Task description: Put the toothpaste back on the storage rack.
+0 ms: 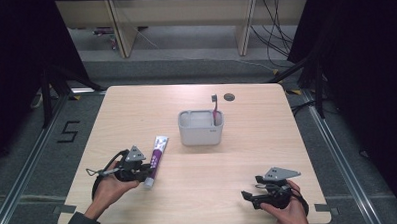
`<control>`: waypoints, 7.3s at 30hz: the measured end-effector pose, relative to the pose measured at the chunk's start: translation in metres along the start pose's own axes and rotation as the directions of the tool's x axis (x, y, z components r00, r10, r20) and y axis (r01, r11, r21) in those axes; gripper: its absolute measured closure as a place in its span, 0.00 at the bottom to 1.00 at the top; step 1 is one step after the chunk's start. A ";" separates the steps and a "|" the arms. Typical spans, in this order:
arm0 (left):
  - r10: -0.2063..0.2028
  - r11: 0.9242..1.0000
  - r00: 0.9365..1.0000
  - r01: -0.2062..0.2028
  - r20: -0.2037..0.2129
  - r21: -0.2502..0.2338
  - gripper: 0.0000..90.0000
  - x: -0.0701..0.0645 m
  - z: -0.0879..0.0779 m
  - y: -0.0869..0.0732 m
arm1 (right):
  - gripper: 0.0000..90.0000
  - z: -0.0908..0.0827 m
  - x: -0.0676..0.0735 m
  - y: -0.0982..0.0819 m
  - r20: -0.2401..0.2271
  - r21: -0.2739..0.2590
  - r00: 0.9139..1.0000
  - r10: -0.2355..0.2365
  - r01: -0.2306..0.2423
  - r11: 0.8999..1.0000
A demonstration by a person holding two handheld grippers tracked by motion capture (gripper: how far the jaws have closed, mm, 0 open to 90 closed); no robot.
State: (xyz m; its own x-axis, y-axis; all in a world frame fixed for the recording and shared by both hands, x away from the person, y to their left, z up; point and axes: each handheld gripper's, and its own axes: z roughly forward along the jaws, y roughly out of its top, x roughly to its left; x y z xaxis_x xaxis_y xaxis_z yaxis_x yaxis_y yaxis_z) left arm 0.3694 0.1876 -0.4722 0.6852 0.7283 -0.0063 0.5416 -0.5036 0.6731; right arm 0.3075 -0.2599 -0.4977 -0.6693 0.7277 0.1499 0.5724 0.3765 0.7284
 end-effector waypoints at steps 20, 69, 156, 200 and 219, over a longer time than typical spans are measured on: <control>-0.154 0.980 0.988 0.156 -0.028 0.124 0.46 0.028 0.013 0.027 | 0.23 0.002 0.000 0.000 0.007 0.000 1.000 -0.027 0.027 1.000; -0.088 0.956 0.996 0.089 -0.017 0.278 0.68 0.025 0.053 0.041 | 0.24 0.001 0.002 0.000 -0.008 0.012 1.000 -0.003 0.003 1.000; -0.154 0.927 0.988 0.143 -0.006 -0.348 0.79 0.035 -0.016 0.099 | 0.24 0.002 -0.001 0.000 -0.008 -0.002 1.000 -0.010 0.010 1.000; -0.157 0.853 0.987 0.157 0.042 -0.498 0.79 -0.005 0.040 0.189 | 0.24 0.002 -0.001 0.000 -0.027 -0.004 1.000 -0.014 0.014 1.000; -0.164 0.837 0.985 0.172 0.062 -0.520 0.78 -0.014 0.071 0.203 | 0.23 0.001 -0.001 0.000 -0.037 -0.009 0.999 -0.015 0.015 1.000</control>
State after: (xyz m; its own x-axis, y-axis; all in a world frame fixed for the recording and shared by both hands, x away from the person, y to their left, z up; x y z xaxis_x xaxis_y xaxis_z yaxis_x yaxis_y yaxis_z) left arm 0.5044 0.0422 -0.3881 0.6161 0.7707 -0.1625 0.3181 -0.0548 0.9465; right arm 0.3089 -0.2593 -0.4986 -0.6948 0.7003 0.1635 0.5583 0.3819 0.7365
